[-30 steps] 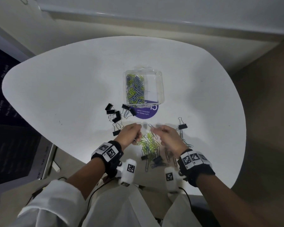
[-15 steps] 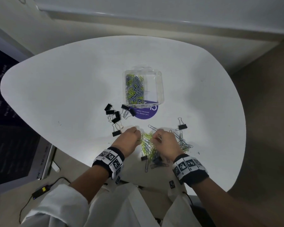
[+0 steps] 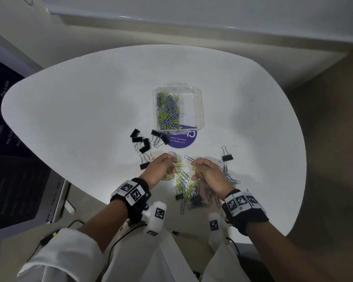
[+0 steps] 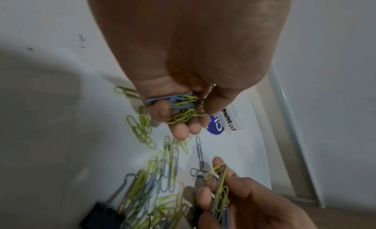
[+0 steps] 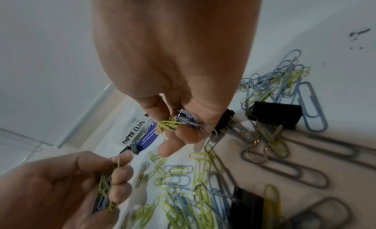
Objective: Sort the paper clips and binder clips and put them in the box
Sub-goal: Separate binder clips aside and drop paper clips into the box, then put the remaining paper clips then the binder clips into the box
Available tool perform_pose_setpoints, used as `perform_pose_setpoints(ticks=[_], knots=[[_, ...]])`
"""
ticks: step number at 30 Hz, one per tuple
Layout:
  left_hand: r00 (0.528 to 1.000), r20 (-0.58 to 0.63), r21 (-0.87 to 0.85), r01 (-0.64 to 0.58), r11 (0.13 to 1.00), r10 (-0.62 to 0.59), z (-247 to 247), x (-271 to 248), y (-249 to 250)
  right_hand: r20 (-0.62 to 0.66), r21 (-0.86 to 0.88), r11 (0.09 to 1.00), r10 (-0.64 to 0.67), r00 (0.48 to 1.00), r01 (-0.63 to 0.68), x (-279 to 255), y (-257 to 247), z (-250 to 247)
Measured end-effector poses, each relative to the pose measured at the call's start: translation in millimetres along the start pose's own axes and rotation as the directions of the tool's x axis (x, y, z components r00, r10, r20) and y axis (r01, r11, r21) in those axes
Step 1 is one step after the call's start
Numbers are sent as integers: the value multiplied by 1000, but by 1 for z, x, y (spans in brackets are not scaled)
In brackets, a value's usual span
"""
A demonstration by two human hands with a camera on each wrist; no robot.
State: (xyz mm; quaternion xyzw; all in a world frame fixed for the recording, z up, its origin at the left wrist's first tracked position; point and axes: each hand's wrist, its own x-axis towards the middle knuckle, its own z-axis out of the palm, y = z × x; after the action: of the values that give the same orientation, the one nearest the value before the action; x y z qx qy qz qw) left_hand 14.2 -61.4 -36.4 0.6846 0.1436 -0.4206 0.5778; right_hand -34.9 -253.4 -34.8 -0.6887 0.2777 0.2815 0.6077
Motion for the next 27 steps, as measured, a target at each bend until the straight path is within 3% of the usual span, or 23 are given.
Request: perform_pose_setpoints(ticks=[3,4,6,8,10,12,16,22,24,25,27], knots=[[999,34,-58,40,998,-38,2,-1,5,27,176,981,73,997,-77,-2,-6,-1],[1000,19,32,5,999,-6,3,-2,4,28,179,981,77,997,-81,-2,-7,-2],[993,-31,283,-98,954,111,3,-3,0,7,-11,1000,22,1000,-22,0,-3,-3],[967,-30,488,-207,848,254,0,-2,-6,7,-286,954,-92,996,90,2,1,-1],[928,53,686,-302,662,369,-4,-1,-11,27,-368,913,-177,984,174,3,3,4],[903,139,803,-343,488,406,-7,-1,-16,58,-419,881,-216,975,220,5,6,10],[896,195,888,-334,317,398,-9,2,-22,61,-607,761,-242,968,229,11,10,20],[855,306,932,-358,50,419,-5,4,-24,69,-697,667,-304,950,264,10,12,25],[864,297,941,-338,30,407,-3,2,-24,78,-686,679,-287,955,261,8,11,23],[872,277,940,-333,76,404,-3,1,-25,83,-671,692,-288,954,267,7,10,22],[891,190,884,-338,324,412,-4,-3,-23,84,-619,735,-285,955,275,3,8,19]])
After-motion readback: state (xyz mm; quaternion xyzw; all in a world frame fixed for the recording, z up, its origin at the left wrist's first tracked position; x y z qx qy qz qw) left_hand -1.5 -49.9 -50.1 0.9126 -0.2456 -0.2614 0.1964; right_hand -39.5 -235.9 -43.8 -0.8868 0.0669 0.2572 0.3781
